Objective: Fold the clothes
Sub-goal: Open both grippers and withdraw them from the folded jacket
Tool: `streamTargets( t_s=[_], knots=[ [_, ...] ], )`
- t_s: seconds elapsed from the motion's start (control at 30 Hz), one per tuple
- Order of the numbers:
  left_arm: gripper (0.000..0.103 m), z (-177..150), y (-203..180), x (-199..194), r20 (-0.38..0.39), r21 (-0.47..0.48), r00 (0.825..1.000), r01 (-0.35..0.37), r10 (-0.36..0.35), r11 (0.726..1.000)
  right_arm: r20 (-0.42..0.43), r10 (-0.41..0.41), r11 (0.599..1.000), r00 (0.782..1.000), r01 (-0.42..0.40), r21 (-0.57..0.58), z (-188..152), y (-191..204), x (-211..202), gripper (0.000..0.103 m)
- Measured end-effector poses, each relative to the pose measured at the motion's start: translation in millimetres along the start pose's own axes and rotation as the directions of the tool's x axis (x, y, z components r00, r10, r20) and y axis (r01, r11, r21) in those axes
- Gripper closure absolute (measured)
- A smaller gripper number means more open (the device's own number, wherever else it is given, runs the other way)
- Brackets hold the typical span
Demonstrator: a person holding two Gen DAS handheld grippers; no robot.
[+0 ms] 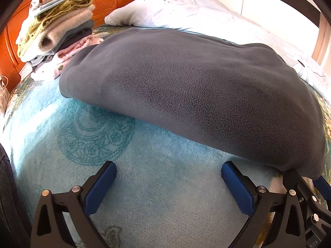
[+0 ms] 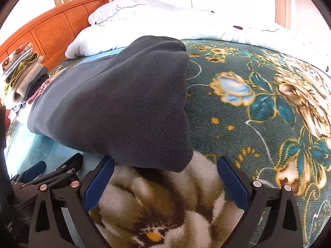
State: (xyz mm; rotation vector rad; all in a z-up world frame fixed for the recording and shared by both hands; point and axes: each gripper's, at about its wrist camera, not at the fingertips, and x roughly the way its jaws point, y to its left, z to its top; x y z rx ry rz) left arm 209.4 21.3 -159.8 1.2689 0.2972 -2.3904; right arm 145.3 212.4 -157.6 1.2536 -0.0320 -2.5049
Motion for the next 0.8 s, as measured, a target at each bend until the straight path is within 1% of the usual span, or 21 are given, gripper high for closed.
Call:
streamTargets(
  t_s=[0.23, 0.53, 0.8],
  knots=[
    [0.0, 6, 6, 6, -0.001, 0.017, 1.0, 0.01, -0.01, 1.0, 0.001, 0.007, 1.0, 1.0, -0.007, 0.0, -1, -1, 1, 0.0],
    [0.0, 8, 8, 4, -0.001, 0.023, 1.0, 0.017, -0.017, 1.0, 0.001, 0.005, 1.0, 1.0, -0.005, -0.001, -2, 0, -1, 0.0],
    [0.0, 17, 17, 12, -0.003, 0.034, 1.0, 0.026, -0.026, 0.999, -0.001, -0.002, 1.0, 1.0, 0.002, -0.003, -3, 2, -2, 0.0]
  ],
)
